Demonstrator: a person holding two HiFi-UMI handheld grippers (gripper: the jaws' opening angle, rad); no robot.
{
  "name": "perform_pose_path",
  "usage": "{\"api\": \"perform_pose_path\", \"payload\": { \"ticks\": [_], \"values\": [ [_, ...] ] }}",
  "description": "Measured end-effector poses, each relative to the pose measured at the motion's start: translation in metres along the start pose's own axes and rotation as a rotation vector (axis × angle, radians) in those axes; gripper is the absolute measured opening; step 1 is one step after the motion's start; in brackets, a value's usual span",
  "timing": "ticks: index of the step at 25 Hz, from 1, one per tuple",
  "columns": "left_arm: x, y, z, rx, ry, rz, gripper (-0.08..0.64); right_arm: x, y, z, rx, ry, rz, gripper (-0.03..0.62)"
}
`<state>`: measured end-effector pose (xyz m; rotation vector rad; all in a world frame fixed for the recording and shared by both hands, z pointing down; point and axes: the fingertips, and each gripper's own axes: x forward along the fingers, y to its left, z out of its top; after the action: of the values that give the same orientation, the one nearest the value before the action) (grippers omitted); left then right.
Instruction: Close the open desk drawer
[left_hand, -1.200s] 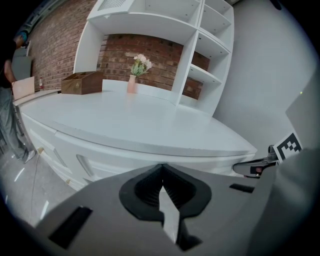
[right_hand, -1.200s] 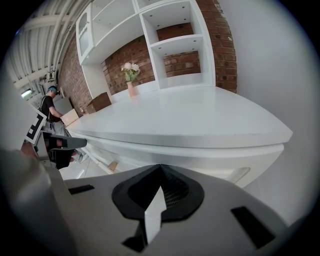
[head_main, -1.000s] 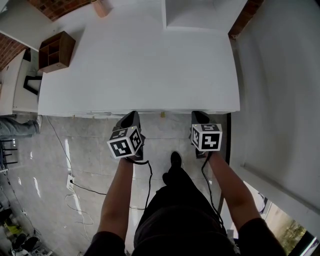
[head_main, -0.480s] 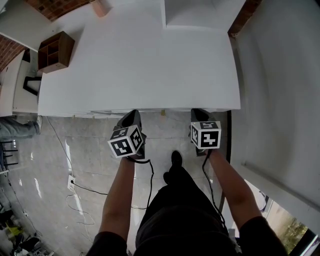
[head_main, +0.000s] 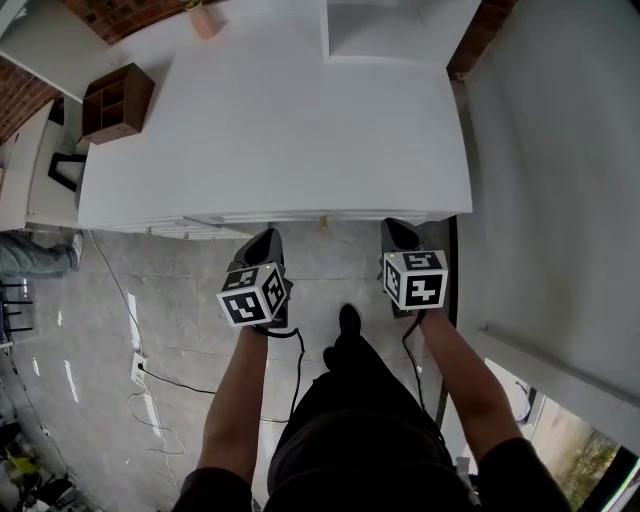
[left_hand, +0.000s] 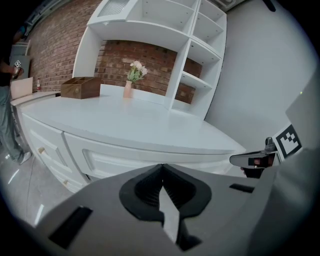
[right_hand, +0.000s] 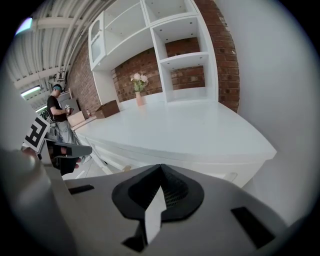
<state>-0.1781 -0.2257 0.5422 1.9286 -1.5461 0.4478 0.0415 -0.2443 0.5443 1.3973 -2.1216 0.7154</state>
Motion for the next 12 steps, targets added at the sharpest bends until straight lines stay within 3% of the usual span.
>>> {"api": "perform_pose_path", "payload": {
  "ticks": [12],
  "values": [
    [-0.058, -0.024, 0.011, 0.071, -0.106, -0.021, 0.011, -0.058, 0.036, 0.019, -0.035, -0.128, 0.061, 0.005]
  ]
}}
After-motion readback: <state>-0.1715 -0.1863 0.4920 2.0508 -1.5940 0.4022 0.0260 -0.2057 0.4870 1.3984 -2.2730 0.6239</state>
